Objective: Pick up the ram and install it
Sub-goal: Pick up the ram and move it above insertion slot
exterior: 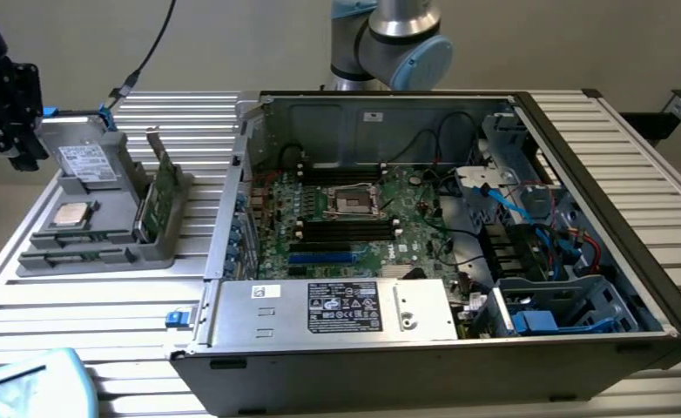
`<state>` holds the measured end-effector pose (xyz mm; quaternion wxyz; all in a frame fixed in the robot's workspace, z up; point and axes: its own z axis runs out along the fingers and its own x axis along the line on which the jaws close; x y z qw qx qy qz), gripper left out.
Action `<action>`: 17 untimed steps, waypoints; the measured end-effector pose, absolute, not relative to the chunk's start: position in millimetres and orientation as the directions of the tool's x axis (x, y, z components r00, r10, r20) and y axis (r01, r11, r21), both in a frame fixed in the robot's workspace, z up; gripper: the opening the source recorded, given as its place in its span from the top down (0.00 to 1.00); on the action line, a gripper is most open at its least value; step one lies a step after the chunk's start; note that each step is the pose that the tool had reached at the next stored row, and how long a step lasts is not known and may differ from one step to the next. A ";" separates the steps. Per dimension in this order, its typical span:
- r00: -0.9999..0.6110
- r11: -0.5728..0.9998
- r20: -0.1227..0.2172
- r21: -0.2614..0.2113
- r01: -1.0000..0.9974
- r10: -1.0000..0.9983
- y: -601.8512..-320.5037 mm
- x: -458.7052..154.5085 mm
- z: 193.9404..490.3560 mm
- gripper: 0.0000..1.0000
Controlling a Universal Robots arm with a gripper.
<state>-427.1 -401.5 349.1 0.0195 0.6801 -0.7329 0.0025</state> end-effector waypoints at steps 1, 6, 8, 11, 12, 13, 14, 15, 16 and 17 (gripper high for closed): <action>-0.074 0.075 0.032 0.023 -0.997 -0.997 -401.4 -427.1 349.1 0.69; -0.074 0.074 0.032 0.023 -0.997 -0.997 -401.5 -427.2 344.7 0.63; -0.072 0.073 0.032 0.023 -0.997 -0.997 -401.5 -427.5 341.0 0.63; -0.069 0.070 0.032 0.023 -0.997 -0.997 -401.5 -427.8 335.5 0.63; -0.068 0.068 0.032 0.023 -0.997 -0.997 -401.5 -427.8 333.7 0.63; -0.065 0.066 0.032 0.023 -0.998 -0.997 -401.5 -427.9 331.9 0.63; -0.063 0.063 0.032 0.023 -0.998 -0.998 -401.5 -428.0 330.0 0.63; -0.060 0.061 0.032 0.023 -0.998 -0.998 -401.5 -428.0 328.2 0.63; -0.058 0.058 0.032 0.023 -0.998 -0.998 -401.5 -428.1 326.5 0.63; -0.054 0.055 0.032 0.023 -0.998 -0.998 -401.5 -428.2 324.7 0.63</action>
